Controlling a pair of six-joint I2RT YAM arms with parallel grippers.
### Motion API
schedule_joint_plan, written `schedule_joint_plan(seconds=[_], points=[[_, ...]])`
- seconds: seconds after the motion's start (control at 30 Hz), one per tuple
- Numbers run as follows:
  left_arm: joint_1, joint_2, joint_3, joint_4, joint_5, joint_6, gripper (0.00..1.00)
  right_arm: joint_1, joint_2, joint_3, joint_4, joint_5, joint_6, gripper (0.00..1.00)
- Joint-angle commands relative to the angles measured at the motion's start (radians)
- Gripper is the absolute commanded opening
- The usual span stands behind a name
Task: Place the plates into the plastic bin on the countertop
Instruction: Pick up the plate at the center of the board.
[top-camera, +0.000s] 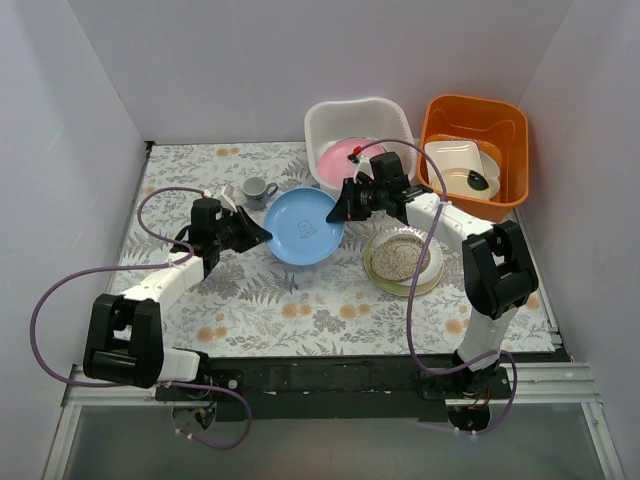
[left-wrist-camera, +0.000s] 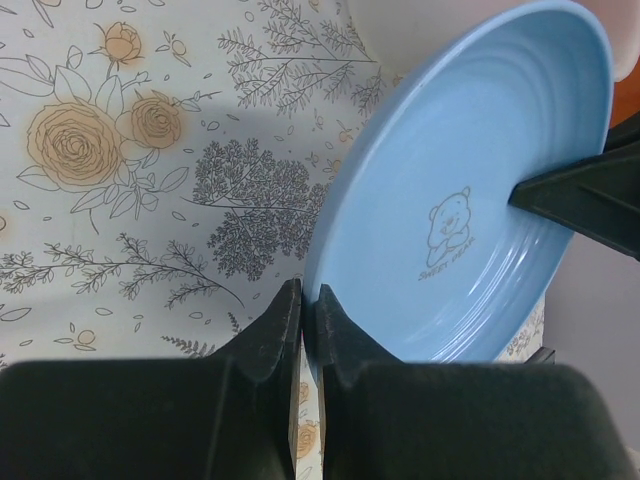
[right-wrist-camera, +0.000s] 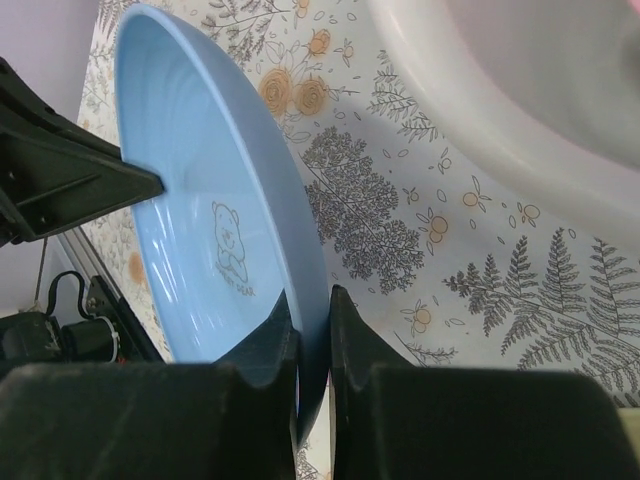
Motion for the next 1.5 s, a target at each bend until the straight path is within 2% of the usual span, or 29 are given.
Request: schedule_joint_plan(seconds=[0.0,0.17,0.27,0.43,0.53,0.57,0.67,0.7,0.77,0.8,0.87,1.2,1.47], points=[[-0.002,-0.038,0.007,0.024,0.013,-0.003,0.0,0.022,-0.007,0.059,0.025,-0.082,-0.001,0.01],[-0.003,-0.036,0.008,0.033,0.015,-0.002,0.0,0.022,-0.008,0.059,0.026,-0.081,-0.001,0.01],[-0.002,-0.03,0.019,0.027,0.018,0.003,0.04,0.022,-0.006,0.062,0.023,-0.085,0.001,0.01],[-0.002,-0.044,0.01,0.03,0.021,0.0,0.26,0.023,-0.009,0.052,0.026,-0.09,0.002,0.01],[-0.002,-0.056,-0.004,0.045,0.028,-0.002,0.31,0.023,-0.015,0.05,0.029,-0.09,0.004,0.01],[-0.003,-0.056,-0.006,0.048,0.027,0.0,0.41,0.023,-0.014,0.052,0.029,-0.09,0.004,0.01],[-0.003,-0.055,0.0,0.05,0.033,0.0,0.58,0.023,-0.014,0.065,0.018,-0.088,0.001,0.01],[-0.003,-0.053,0.0,0.05,0.033,0.001,0.71,0.025,-0.012,0.065,0.017,-0.091,0.001,0.01],[-0.002,-0.055,0.0,0.05,0.038,0.001,0.81,0.023,-0.017,0.061,0.021,-0.091,0.002,0.01],[-0.003,-0.056,0.0,0.048,0.036,0.0,0.9,0.022,-0.018,0.056,0.021,-0.09,0.002,0.01],[-0.003,-0.061,-0.004,0.051,0.029,0.003,0.98,0.023,-0.018,0.055,0.023,-0.088,0.002,0.01],[-0.003,-0.087,0.004,0.045,0.021,0.02,0.98,0.022,-0.003,0.081,-0.009,-0.078,-0.019,0.01],[-0.002,-0.168,-0.024,0.09,0.025,0.027,0.98,-0.007,0.042,0.179,-0.069,-0.048,-0.056,0.01]])
